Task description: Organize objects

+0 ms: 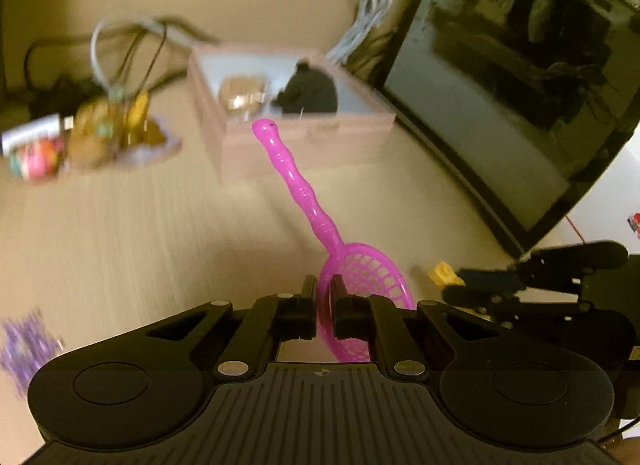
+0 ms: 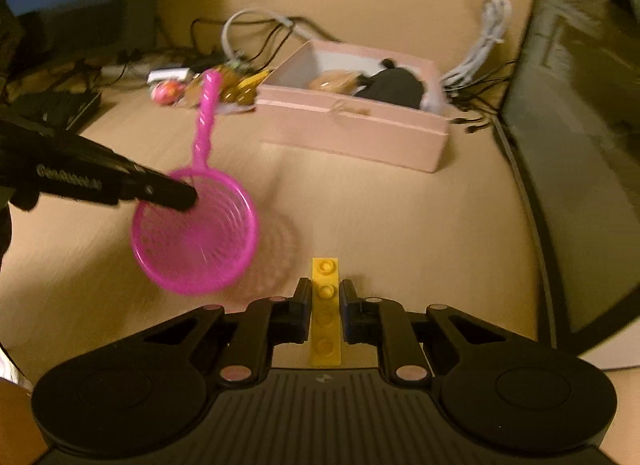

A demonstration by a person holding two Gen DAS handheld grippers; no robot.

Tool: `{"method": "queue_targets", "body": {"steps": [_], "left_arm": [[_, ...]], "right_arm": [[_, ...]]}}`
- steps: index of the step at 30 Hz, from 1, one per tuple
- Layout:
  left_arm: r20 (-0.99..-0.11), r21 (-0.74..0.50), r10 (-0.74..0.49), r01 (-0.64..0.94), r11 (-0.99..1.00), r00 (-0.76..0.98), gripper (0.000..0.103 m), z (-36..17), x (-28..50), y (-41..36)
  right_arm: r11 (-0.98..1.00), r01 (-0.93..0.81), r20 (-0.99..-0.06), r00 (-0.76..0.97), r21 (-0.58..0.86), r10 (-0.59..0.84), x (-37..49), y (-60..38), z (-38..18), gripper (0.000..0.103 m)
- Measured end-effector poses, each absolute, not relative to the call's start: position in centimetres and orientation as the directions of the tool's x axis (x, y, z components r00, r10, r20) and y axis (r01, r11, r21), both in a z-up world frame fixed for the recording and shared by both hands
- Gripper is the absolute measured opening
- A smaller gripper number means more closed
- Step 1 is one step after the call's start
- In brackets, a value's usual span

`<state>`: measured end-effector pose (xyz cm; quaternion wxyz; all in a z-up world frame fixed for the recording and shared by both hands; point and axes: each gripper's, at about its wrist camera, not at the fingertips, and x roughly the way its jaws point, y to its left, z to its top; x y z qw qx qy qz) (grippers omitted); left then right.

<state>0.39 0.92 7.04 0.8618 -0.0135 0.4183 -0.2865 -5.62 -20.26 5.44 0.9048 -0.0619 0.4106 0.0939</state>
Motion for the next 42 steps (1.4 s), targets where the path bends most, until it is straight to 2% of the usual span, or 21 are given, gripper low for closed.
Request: {"method": "queue_targets", "body": {"steps": [4,9,11,13,15,19,27,31,33,35,38,39,41,42], "left_arm": [[-0.661,-0.215,-0.497,0.493,0.843,0.563,0.009,10.3,3.6,0.3],[-0.596,-0.162,-0.497,0.512,0.844,0.63,0.009,13.7,11.4,-1.7],[-0.61,-0.183,-0.502,0.508,0.842,0.613,0.012,13.2,15.3,-2.8],[-0.653,-0.164,-0.459,0.479,0.863,0.603,0.013,11.8,18.7,-4.0],[-0.65,-0.153,-0.419,0.431,0.889,0.634,0.015,11.5,19.7,-3.8],[-0.584,-0.29,-0.474,0.376,0.88,0.659,0.016,12.1,18.0,-0.6],[-0.62,-0.31,-0.458,0.337,0.889,0.637,0.016,9.5,7.5,6.7],[-0.671,-0.274,-0.39,0.278,0.921,0.631,0.016,7.3,2.0,9.5],[-0.705,-0.245,-0.349,0.25,0.937,0.618,0.016,6.3,-0.2,10.6],[-0.734,-0.181,-0.295,0.243,0.953,0.612,0.016,5.7,-2.0,11.3],[-0.759,-0.124,-0.225,0.204,0.971,0.61,0.016,5.2,-3.7,13.0],[-0.763,-0.147,-0.221,0.171,0.974,0.607,0.016,5.1,-4.0,13.9],[-0.759,-0.208,-0.226,0.101,0.973,0.611,0.016,5.0,-4.5,15.8],[-0.752,-0.225,-0.224,0.077,0.971,0.62,0.016,5.1,-4.8,16.5]], "right_arm": [[0.983,-0.183,-0.735,0.669,-0.021,0.11,-6.3,-21.3,6.5,0.014],[0.99,-0.142,-0.713,0.693,0.01,0.106,-7.0,-22.0,7.2,0.014],[0.992,-0.126,-0.708,0.699,0.016,0.1,-7.2,-22.2,7.3,0.014],[0.993,-0.115,-0.707,0.701,0.017,0.093,-7.0,-22.3,7.3,0.014],[0.994,-0.111,-0.699,0.71,0.01,0.086,-6.7,-22.4,7.6,0.014],[0.994,-0.105,-0.677,0.729,0.033,0.1,-5.1,-23.1,8.7,0.014],[0.979,-0.148,-0.604,0.771,0.14,0.203,4.6,-22.4,12.2,0.014],[0.97,-0.138,-0.587,0.775,0.202,0.233,11.6,-21.0,13.1,0.014],[0.962,-0.134,-0.623,0.739,0.236,0.256,14.9,-20.4,12.5,0.022],[0.964,-0.119,-0.657,0.712,0.237,0.249,16.8,-19.8,11.5,0.05],[0.973,-0.135,-0.669,0.709,0.185,0.225,16.4,-17.9,10.3,0.057],[0.97,-0.158,-0.667,0.705,0.184,0.241,15.8,-17.1,10.0,0.06],[0.962,-0.215,-0.651,0.709,0.166,0.271,14.6,-14.7,9.6,0.072],[0.958,-0.249,-0.638,0.717,0.142,0.281,14.0,-13.2,9.5,0.074]]}}
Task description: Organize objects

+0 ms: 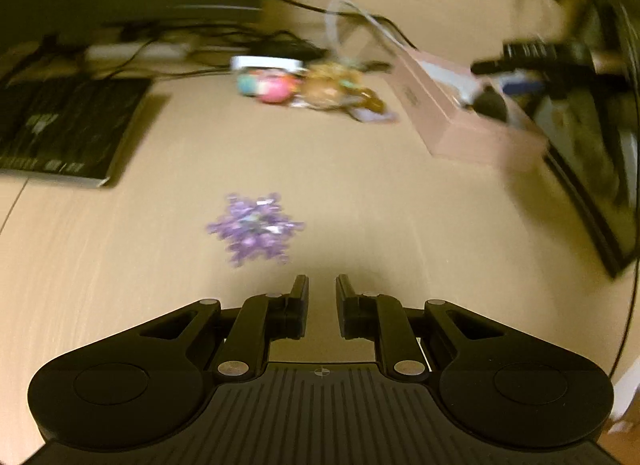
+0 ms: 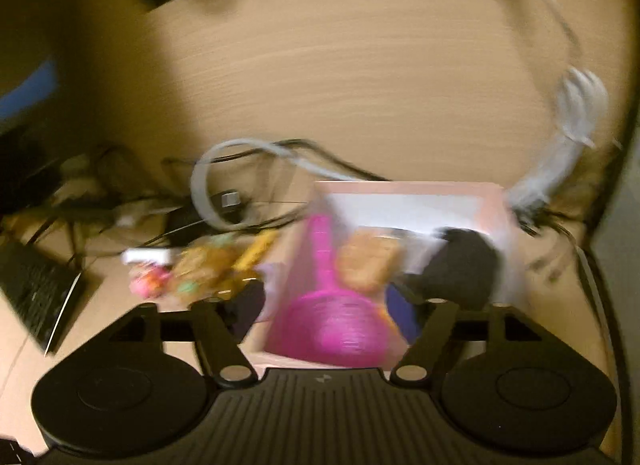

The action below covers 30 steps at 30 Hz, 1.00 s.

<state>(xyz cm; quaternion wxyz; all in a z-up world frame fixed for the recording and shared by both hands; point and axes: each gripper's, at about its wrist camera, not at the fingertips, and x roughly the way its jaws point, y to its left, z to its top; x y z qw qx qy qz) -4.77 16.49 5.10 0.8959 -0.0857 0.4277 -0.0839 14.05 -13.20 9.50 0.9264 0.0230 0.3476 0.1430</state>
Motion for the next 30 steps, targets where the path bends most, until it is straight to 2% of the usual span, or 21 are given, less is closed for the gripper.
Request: {"method": "queue_targets", "body": {"steps": [5,9,13,16,24,25,26,28,29,30], "left_arm": [[-0.721,-0.248,-0.209,0.036,0.968,0.66,0.016,6.3,-5.8,19.1],[-0.708,-0.251,-0.203,0.028,0.968,0.676,0.016,7.1,-6.5,21.5],[-0.704,-0.266,-0.195,0.002,0.964,0.683,0.016,7.5,-7.3,24.3],[-0.698,-0.251,-0.16,-0.029,0.968,0.698,0.016,7.7,-8.1,26.3],[-0.696,-0.271,-0.134,-0.085,0.959,0.705,0.016,7.4,-8.0,29.9],[-0.698,-0.279,-0.147,-0.077,0.957,0.701,0.016,7.3,-7.5,29.9],[-0.698,-0.286,-0.161,-0.065,0.956,0.698,0.016,7.1,-7.1,29.8],[-0.697,-0.298,-0.198,-0.027,0.954,0.69,0.016,7.1,-6.2,29.1],[-0.697,-0.301,-0.213,-0.01,0.954,0.685,0.016,7.0,-5.8,28.7],[-0.697,-0.303,-0.23,0.012,0.953,0.679,0.016,7.0,-5.4,28.3]], "right_arm": [[0.918,-0.386,-0.634,0.69,0.088,0.35,14.3,-4.5,8.7,0.078],[0.924,-0.357,-0.651,0.671,0.136,0.355,17.3,0.8,7.6,0.088],[0.943,-0.309,-0.66,0.684,0.121,0.309,20.7,5.2,6.0,0.089],[0.947,-0.317,-0.667,0.694,0.052,0.269,22.3,7.8,4.7,0.089],[0.962,-0.238,-0.635,0.765,-0.131,0.103,23.0,6.7,2.1,0.089],[0.965,-0.239,-0.655,0.748,-0.111,0.11,23.2,6.0,1.9,0.087],[0.967,-0.245,-0.681,0.72,-0.074,0.13,23.3,5.3,1.7,0.075],[0.965,-0.261,-0.705,0.688,-0.019,0.172,22.9,4.0,1.4,0.069],[0.963,-0.266,-0.702,0.692,-0.035,0.165,22.0,3.8,1.4,0.062],[0.96,-0.278,-0.708,0.686,-0.04,0.169,21.2,3.7,1.4,0.061]]}}
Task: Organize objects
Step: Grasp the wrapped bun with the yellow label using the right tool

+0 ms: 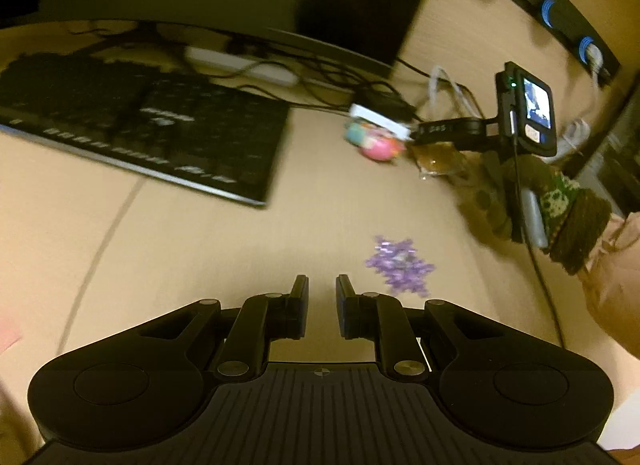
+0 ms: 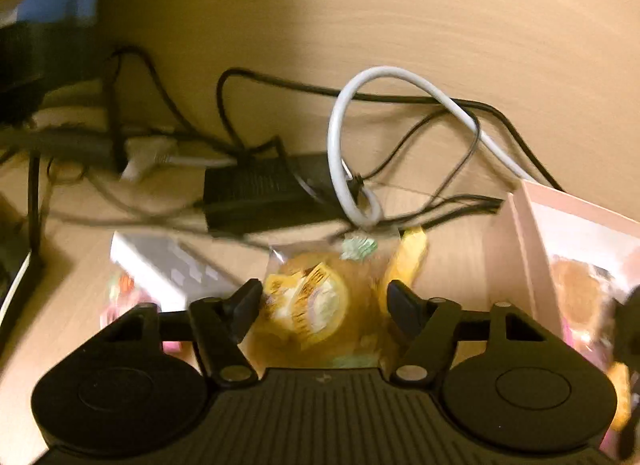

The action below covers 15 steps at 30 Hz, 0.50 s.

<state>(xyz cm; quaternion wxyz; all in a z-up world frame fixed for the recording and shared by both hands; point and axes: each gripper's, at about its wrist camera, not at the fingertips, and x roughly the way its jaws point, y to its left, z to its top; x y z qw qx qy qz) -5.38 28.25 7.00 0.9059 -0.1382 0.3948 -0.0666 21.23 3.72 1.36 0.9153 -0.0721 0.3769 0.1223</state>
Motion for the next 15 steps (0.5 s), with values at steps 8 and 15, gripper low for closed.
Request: {"method": "queue_targets", "body": {"steps": [8,15], "left_arm": [[-0.69,-0.34,-0.342,0.131,0.931,0.638,0.016,6.0,-2.8,25.1],[-0.686,-0.345,-0.377,0.177,0.922,0.622,0.016,5.7,-1.6,23.9]], "right_arm": [[0.904,-0.424,-0.736,0.592,0.064,0.329,13.2,3.7,1.4,0.059],[0.882,-0.459,-0.735,0.562,0.104,0.379,7.7,2.2,3.1,0.076]]}}
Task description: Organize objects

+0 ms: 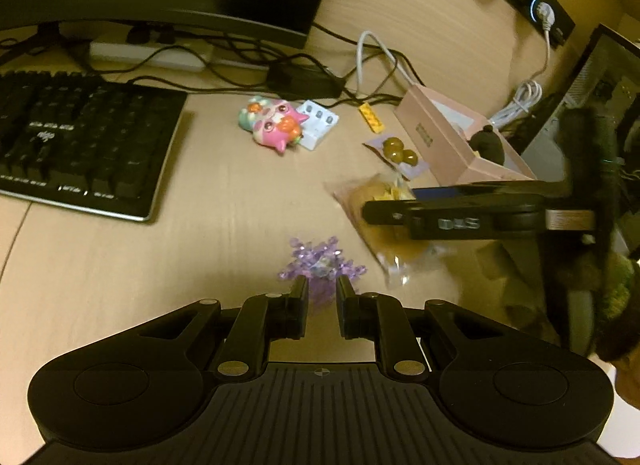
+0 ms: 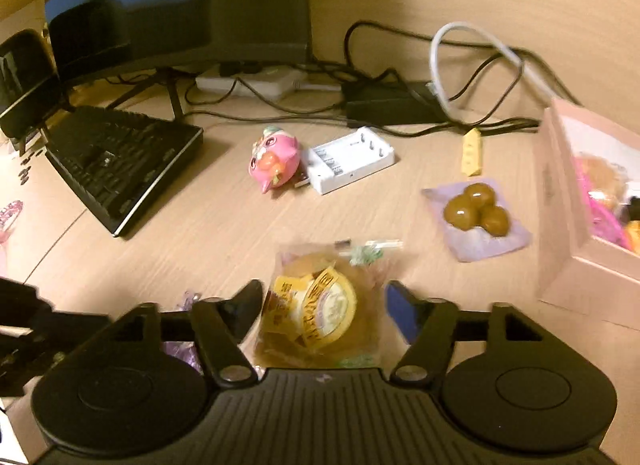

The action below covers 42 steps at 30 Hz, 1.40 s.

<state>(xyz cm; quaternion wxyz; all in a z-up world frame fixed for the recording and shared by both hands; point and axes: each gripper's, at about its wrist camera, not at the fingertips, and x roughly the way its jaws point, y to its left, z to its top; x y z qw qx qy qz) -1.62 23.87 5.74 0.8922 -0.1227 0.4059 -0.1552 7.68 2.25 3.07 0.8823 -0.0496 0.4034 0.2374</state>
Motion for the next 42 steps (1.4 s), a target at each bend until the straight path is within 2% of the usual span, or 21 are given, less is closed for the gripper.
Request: {"method": "queue_targets", "body": {"steps": [2,5,10,12,14,16,18,20,24,32,39,40,42], "left_arm": [[-0.682,-0.351,-0.383,0.181,0.919,0.623,0.016,5.8,-1.5,24.0],[-0.685,-0.363,-0.386,0.169,0.916,0.618,0.016,5.4,-1.6,24.3],[-0.674,-0.385,-0.385,0.146,0.912,0.631,0.016,5.5,-2.3,25.4],[-0.669,-0.389,-0.375,0.128,0.912,0.641,0.016,5.7,-2.6,26.0],[-0.669,-0.387,-0.362,0.112,0.915,0.649,0.016,6.0,-3.0,26.4],[-0.671,-0.385,-0.35,0.097,0.918,0.653,0.016,6.2,-3.5,27.0],[-0.674,-0.38,-0.336,0.081,0.921,0.658,0.016,6.5,-3.8,27.5],[-0.678,-0.374,-0.317,0.06,0.925,0.663,0.016,6.6,-4.2,28.1],[-0.689,-0.375,-0.298,0.026,0.927,0.661,0.016,6.3,-4.3,28.9],[-0.679,-0.406,-0.374,0.101,0.908,0.632,0.016,5.9,-2.7,26.3],[-0.674,-0.414,-0.434,0.181,0.892,0.598,0.016,6.1,-0.8,21.7],[-0.672,-0.415,-0.441,0.19,0.89,0.595,0.016,6.2,-0.6,21.2],[-0.672,-0.414,-0.449,0.204,0.887,0.589,0.016,6.3,-0.4,20.0]], "right_arm": [[0.894,-0.437,-0.707,0.602,0.097,0.371,7.5,1.5,4.2,0.08],[0.922,-0.379,-0.681,0.654,0.08,0.328,8.9,0.7,5.4,0.08],[0.961,-0.269,-0.691,0.682,0.064,0.238,14.3,0.4,6.0,0.08],[0.971,-0.241,-0.699,0.692,0.013,0.181,17.2,1.2,5.6,0.074],[0.979,-0.201,-0.709,0.696,-0.041,0.113,20.3,1.8,5.0,0.058],[0.986,-0.161,-0.739,0.668,-0.033,0.084,23.1,2.0,4.1,0.056],[0.99,-0.135,-0.761,0.646,-0.031,0.064,25.3,2.1,3.1,0.046],[0.99,-0.135,-0.788,0.614,-0.034,0.057,26.4,2.4,2.0,0.022],[0.984,-0.179,-0.798,0.594,-0.005,0.104,24.7,2.6,1.7,0.013],[0.953,-0.284,-0.796,0.551,0.102,0.25,14.6,0.3,3.8,0.012],[0.973,-0.215,-0.821,0.539,0.081,0.187,7.8,-5.5,4.7,0.012],[0.977,-0.204,-0.824,0.541,0.066,0.169,7.0,-6.3,4.6,0.014],[0.982,-0.181,-0.832,0.536,0.05,0.141,5.8,-7.7,4.2,0.034]]}}
